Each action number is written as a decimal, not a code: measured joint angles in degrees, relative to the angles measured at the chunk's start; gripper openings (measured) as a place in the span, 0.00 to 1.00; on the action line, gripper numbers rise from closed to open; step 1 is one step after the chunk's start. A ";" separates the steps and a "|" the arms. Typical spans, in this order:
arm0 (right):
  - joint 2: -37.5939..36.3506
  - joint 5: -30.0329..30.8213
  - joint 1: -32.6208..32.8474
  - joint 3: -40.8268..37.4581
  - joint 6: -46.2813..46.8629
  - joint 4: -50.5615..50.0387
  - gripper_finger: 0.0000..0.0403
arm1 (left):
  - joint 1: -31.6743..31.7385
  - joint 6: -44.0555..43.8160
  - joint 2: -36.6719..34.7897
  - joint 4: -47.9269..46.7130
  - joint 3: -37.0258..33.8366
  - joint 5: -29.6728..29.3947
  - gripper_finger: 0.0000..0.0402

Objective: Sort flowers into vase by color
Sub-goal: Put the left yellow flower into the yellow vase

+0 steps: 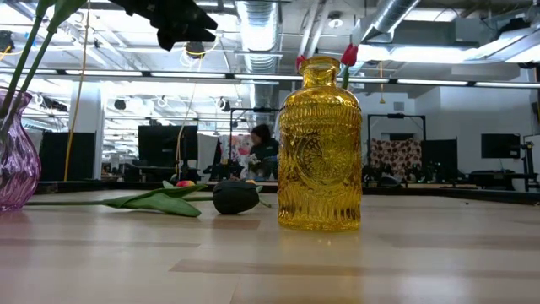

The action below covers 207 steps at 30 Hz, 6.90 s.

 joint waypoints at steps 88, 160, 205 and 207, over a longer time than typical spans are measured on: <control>8.98 26.56 13.38 -27.45 8.06 34.75 0.32 | 0.00 -7.89 0.04 0.07 0.00 0.02 0.43; -15.61 26.63 -1.76 -27.43 8.85 -11.43 0.58 | 10.25 -40.94 39.15 -22.70 0.02 0.89 0.30; -15.58 8.34 -12.22 -27.43 9.05 1.71 0.57 | 10.03 -29.18 11.91 2.59 -0.02 -2.95 0.01; -15.58 5.67 -13.78 -27.43 9.03 2.93 0.57 | 9.87 -26.88 11.97 6.95 -0.02 -2.79 0.01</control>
